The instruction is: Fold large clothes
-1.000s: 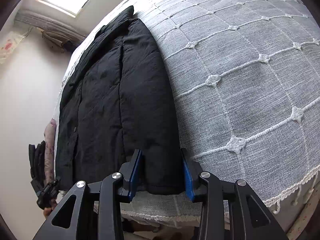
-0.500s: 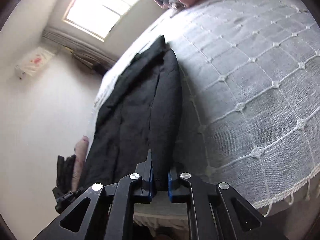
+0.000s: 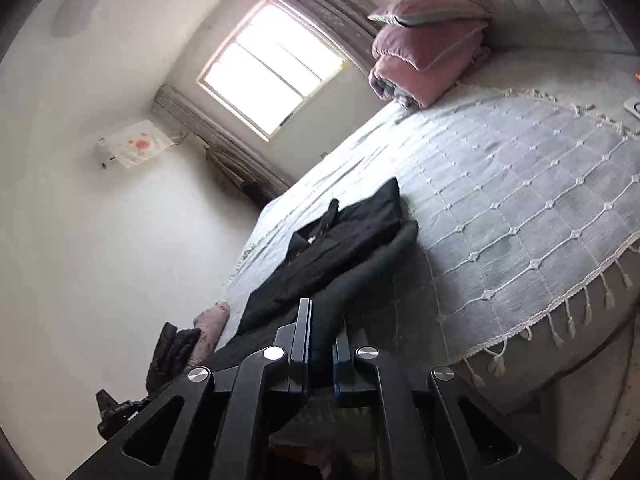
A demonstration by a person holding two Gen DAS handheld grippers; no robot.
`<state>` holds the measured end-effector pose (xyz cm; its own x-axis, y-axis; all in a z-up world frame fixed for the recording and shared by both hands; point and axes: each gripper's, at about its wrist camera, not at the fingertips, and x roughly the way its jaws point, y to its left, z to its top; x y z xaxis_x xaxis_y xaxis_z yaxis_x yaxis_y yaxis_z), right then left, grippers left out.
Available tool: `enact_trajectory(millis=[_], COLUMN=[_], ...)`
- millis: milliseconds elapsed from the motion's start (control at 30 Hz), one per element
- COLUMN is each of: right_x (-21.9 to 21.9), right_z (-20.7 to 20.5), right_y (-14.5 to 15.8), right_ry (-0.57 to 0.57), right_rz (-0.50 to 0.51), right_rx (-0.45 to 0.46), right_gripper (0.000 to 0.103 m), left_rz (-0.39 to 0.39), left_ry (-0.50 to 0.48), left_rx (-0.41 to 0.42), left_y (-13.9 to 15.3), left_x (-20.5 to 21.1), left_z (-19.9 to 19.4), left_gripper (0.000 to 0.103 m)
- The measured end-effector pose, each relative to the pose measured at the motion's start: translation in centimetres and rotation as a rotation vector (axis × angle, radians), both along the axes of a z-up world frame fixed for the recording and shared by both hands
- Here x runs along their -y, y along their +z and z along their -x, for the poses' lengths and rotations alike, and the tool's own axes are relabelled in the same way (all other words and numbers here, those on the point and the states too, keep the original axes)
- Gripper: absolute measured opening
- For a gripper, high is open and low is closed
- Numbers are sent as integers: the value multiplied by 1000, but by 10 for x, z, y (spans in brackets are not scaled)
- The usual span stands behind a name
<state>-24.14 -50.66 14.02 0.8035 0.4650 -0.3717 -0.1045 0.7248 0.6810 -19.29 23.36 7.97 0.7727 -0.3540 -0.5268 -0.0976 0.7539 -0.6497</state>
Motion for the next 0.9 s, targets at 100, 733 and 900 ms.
enact_trajectory(millis=[100, 733, 900], right_x=[-14, -14, -35], right_z=[12, -172, -286], right_y=[24, 6, 29], right_ry=[18, 4, 18], right_rz=[24, -98, -19], right_rx=[70, 49, -8], right_gripper=[7, 7, 7], left_rz=[-37, 37, -8], left_ry=[-8, 16, 51], left_rx=[27, -11, -95], left_y=[13, 19, 37], left_x=[1, -9, -5], left_z=[8, -156, -284], left_gripper=[7, 7, 7])
